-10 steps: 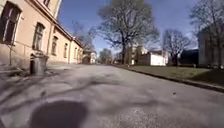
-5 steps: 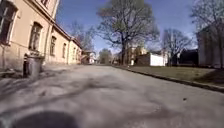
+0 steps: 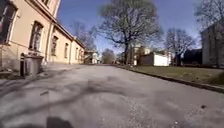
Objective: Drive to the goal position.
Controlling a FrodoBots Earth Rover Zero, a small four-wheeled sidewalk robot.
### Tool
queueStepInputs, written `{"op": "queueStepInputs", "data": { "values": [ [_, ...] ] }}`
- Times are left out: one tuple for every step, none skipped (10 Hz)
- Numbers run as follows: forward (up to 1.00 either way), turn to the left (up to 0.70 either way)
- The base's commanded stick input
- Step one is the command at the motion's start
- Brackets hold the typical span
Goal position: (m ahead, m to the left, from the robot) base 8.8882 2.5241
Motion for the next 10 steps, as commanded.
{"op": "queueStepInputs", "data": {
  "values": [
    [0.85,0.08],
    [0.85,0.05],
    [0.85,0.01],
    [0.85,0.0],
    [0.85,0.0],
    [0.85,0.0],
    [0.85,0.0],
    [0.85,0.0],
    [0.85,0.0],
    [0.85,0.0]
  ]
}}
